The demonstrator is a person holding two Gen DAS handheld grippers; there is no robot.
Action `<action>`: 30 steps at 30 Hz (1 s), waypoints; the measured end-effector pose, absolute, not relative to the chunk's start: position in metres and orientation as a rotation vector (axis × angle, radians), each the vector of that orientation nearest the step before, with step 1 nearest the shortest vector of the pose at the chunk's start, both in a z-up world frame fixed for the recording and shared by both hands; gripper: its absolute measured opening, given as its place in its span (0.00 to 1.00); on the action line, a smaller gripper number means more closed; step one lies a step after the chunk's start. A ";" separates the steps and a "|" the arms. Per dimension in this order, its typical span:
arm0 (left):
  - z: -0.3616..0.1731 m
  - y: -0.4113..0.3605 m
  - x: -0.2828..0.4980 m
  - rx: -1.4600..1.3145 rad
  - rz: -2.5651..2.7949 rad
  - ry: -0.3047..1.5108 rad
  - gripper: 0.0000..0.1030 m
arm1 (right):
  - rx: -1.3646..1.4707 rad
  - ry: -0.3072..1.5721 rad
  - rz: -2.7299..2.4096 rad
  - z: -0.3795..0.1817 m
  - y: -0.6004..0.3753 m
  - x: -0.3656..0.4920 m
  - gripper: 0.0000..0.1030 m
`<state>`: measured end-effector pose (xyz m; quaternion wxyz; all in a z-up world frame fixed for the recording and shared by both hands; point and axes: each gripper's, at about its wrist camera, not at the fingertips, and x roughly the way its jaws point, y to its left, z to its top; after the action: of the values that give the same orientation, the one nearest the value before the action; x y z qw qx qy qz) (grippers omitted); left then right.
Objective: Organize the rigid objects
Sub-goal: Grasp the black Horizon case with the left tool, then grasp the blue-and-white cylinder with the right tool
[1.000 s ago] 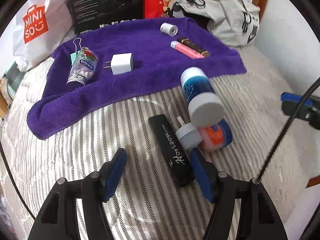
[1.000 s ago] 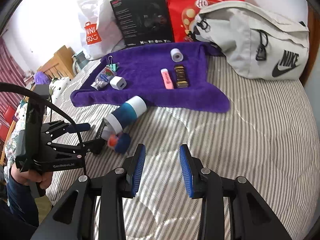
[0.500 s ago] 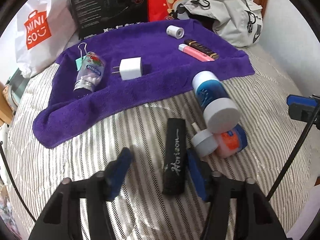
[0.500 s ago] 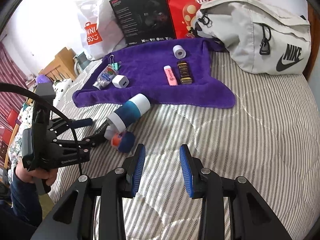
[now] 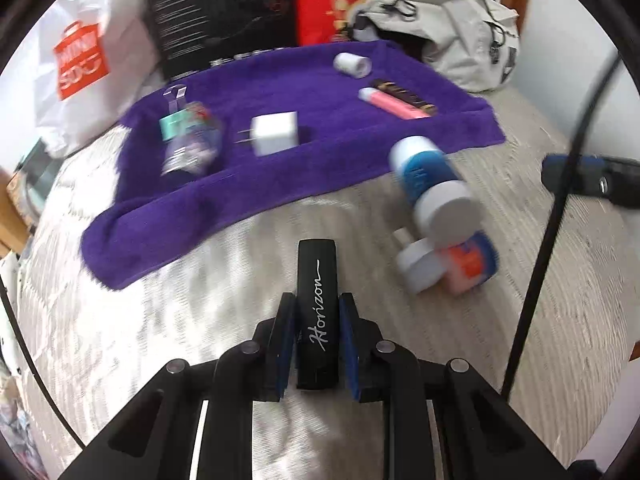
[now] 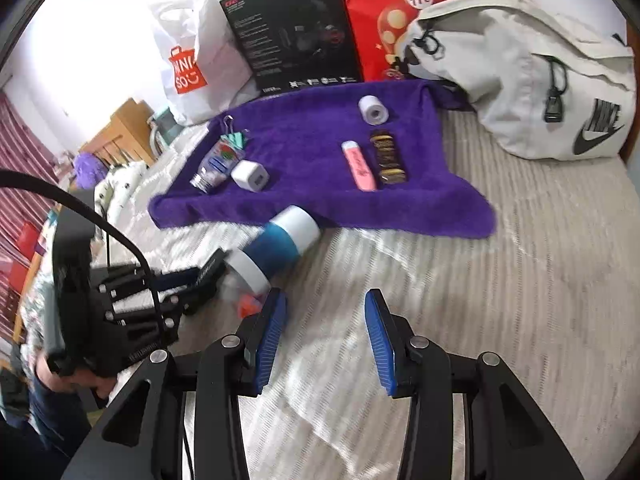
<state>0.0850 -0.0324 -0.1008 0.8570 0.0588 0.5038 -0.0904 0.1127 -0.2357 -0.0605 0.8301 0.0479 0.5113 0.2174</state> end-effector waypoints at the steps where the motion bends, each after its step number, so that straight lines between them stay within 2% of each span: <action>1: -0.100 -0.023 0.083 0.109 -0.173 1.062 0.20 | 0.125 1.087 0.476 -0.061 -0.230 0.117 0.40; 14: -0.102 0.011 0.075 0.035 -0.160 1.045 0.20 | 0.198 1.235 0.376 -0.092 -0.179 0.161 0.41; 16: -0.102 0.013 0.074 0.027 -0.167 1.042 0.20 | 0.189 1.242 0.355 -0.097 -0.175 0.162 0.46; 22: -0.101 0.014 0.073 0.018 -0.173 1.038 0.20 | 0.120 1.288 0.342 -0.112 -0.159 0.166 0.49; 23: -0.101 0.014 0.073 0.016 -0.173 1.037 0.20 | 0.096 1.281 0.342 -0.113 -0.158 0.165 0.48; 25: -0.101 0.014 0.073 0.013 -0.174 1.036 0.20 | 0.069 1.261 0.341 -0.111 -0.159 0.163 0.41; 30: -0.101 0.014 0.074 0.021 -0.173 1.037 0.20 | 0.011 1.225 0.334 -0.103 -0.172 0.159 0.37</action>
<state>0.0738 0.0143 -0.1010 0.8650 0.0099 0.4948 -0.0827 0.1591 -0.1720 -0.1027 0.8051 0.0049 0.5722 0.1559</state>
